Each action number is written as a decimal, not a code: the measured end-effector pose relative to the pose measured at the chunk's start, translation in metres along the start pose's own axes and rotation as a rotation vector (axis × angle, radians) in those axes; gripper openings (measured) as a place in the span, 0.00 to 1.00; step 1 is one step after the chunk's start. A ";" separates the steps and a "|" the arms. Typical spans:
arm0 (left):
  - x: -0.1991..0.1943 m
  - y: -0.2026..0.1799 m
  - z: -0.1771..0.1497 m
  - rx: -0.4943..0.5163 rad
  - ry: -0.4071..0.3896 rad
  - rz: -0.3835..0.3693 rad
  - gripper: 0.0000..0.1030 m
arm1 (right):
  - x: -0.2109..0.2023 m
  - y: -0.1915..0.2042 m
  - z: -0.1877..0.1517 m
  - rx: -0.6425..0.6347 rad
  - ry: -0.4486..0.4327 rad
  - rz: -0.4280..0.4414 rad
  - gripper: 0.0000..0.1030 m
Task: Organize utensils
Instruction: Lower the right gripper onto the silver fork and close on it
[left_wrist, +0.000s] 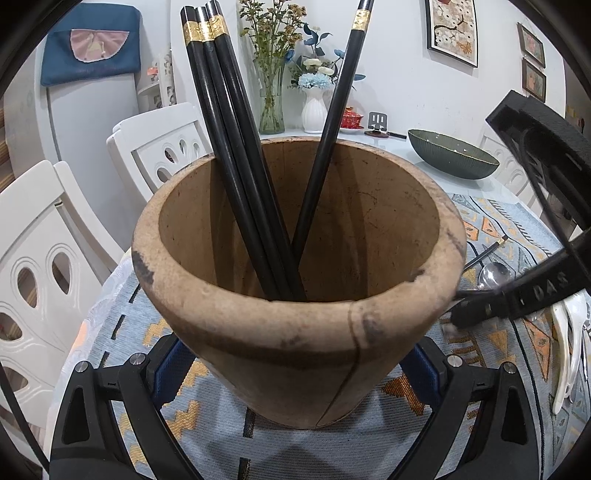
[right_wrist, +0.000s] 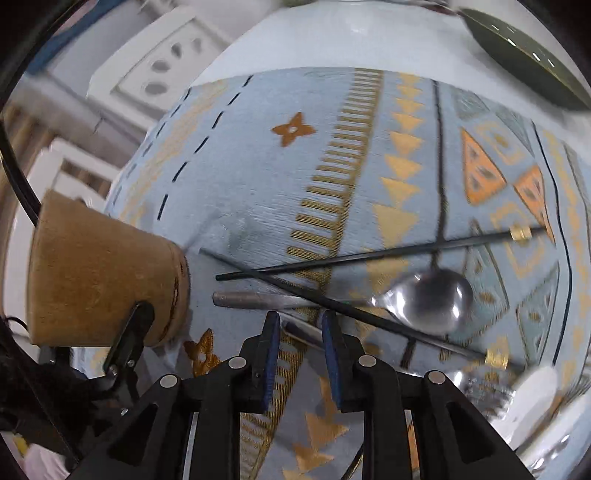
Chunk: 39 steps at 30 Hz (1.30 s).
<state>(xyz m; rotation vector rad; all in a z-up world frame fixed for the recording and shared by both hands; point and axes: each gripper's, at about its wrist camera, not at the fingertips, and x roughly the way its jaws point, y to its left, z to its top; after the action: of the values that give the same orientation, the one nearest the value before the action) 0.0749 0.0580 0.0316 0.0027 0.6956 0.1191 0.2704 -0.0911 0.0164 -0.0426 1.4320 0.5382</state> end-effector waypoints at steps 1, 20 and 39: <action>0.000 0.001 0.000 -0.001 0.001 -0.001 0.96 | 0.003 0.003 -0.002 -0.007 0.036 0.046 0.22; 0.001 0.002 0.001 -0.003 0.004 -0.005 0.96 | -0.054 -0.095 -0.088 0.388 -0.027 0.315 0.51; 0.004 0.006 0.002 -0.010 0.016 -0.016 0.96 | -0.024 -0.068 -0.043 0.183 -0.045 -0.037 0.08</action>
<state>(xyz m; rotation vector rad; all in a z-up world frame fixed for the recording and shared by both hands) 0.0787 0.0646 0.0309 -0.0136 0.7112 0.1071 0.2556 -0.1737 0.0124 0.0883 1.4284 0.3739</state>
